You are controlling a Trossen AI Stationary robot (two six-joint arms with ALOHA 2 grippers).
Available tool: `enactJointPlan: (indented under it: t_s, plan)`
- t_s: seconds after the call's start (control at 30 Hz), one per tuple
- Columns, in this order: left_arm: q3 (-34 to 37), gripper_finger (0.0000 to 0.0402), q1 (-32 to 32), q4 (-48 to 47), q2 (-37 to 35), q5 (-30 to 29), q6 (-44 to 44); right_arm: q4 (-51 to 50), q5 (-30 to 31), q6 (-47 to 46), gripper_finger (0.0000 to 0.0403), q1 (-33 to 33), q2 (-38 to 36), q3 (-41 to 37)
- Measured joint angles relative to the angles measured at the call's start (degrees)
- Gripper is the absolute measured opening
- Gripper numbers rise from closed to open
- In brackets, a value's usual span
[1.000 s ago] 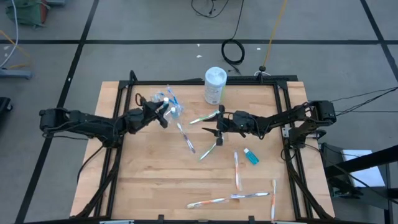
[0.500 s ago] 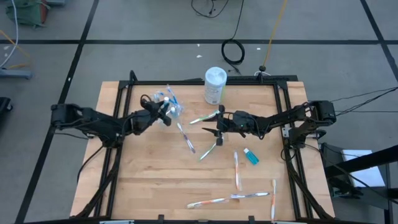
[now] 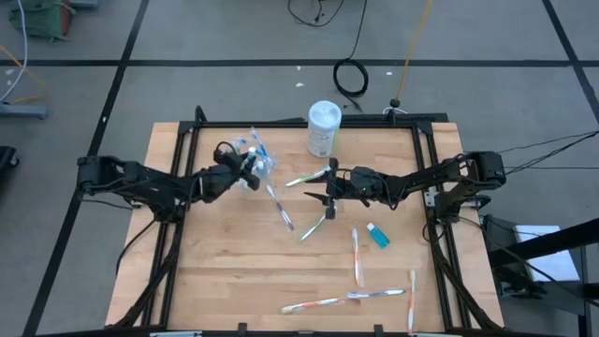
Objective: Pick & Place toothbrushing station
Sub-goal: Put the mouthwash into the middle of the transparent organizer
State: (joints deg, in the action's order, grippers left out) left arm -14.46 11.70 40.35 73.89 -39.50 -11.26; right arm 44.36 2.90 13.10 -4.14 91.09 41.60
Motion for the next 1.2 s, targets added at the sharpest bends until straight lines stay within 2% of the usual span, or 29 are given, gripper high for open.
enactJointPlan:
  t_s: [0.4,0.67,0.9,1.2]
  plan:
    - [0.0,0.0108,0.26,0.59,5.93,-1.01,-3.87,-0.02,0.0,0.0,0.0146,0.0,0.0,0.0]
    - [0.0,0.0108,0.04,1.48,6.03,-1.07,-3.65,-0.02,0.0,0.0,0.0146,-0.01,0.02,0.0]
    - [-0.08,0.0108,0.04,-1.61,5.88,-0.99,-3.67,-0.02,0.0,0.0,0.0146,-0.02,0.02,0.0]
    - [-0.09,0.0109,-0.22,-2.24,5.09,-0.01,0.9,-0.02,0.0,0.0,0.0146,0.0,0.02,0.0]
